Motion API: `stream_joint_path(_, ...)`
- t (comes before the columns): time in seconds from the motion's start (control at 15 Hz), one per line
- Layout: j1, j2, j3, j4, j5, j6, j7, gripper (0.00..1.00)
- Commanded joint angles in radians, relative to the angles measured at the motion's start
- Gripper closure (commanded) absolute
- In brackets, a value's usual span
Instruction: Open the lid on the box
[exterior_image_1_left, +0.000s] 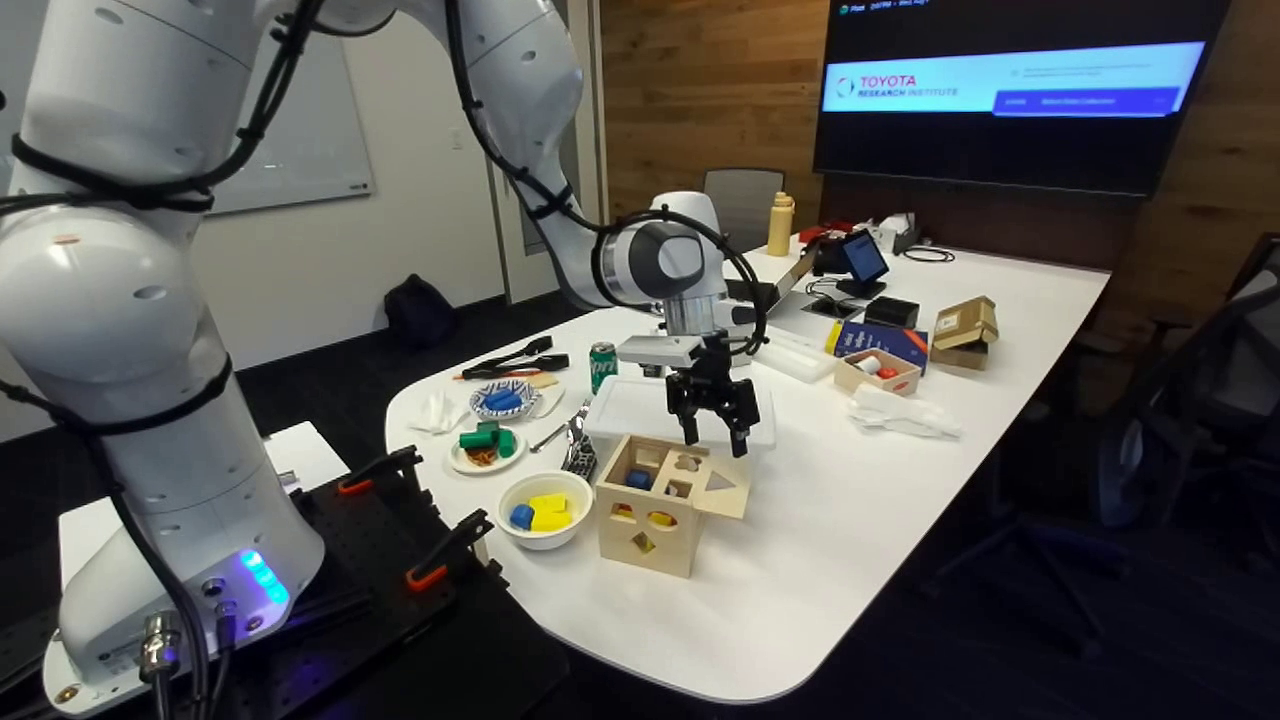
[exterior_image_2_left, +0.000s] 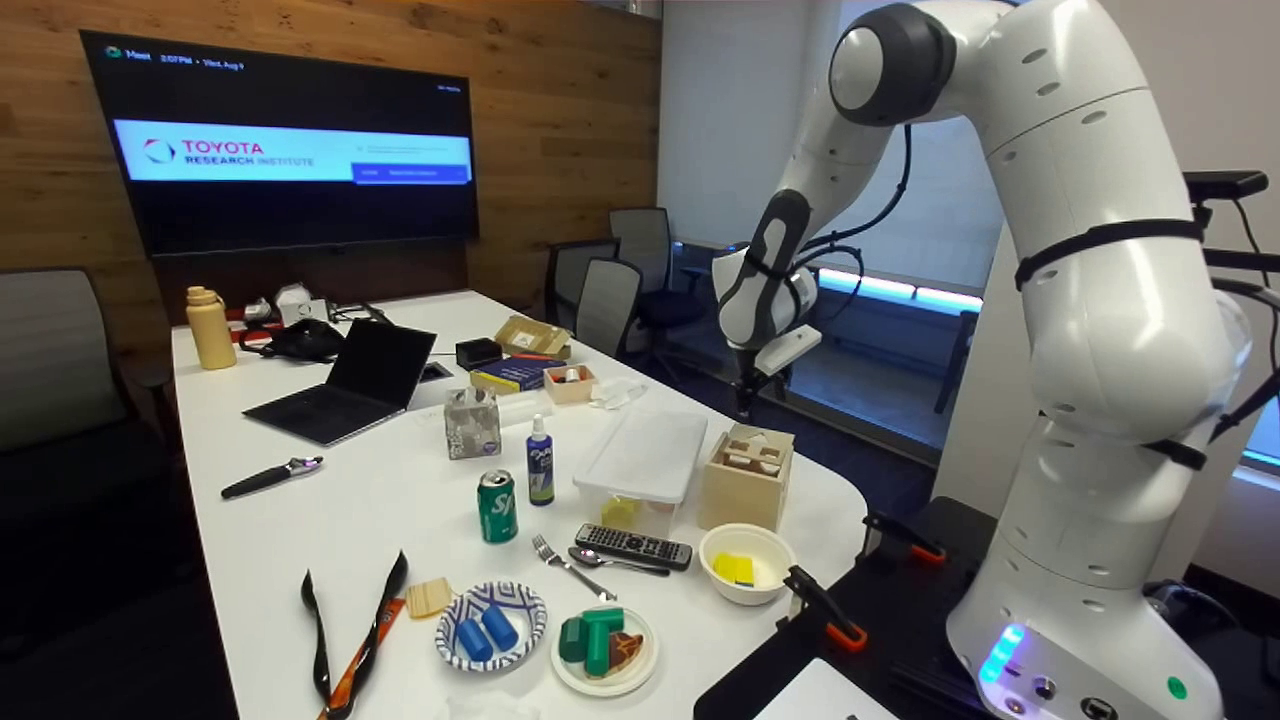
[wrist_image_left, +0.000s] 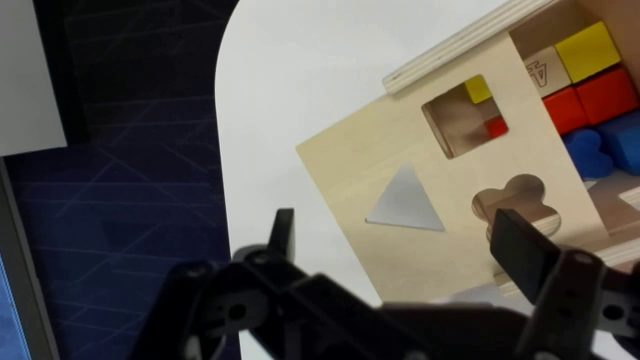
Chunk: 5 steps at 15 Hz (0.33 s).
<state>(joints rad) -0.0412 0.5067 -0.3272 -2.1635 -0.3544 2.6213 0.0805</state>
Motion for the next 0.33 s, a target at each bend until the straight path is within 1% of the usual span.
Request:
stream_joint_path(0.0, -0.042, -0.133, 0.043, -0.063, 0.029, -0.089, -0.061, 0.0)
stream_joint_path(0.27, -0.064, -0.183, 0.076, -0.08, 0.045, -0.134, -0.074, 0.0)
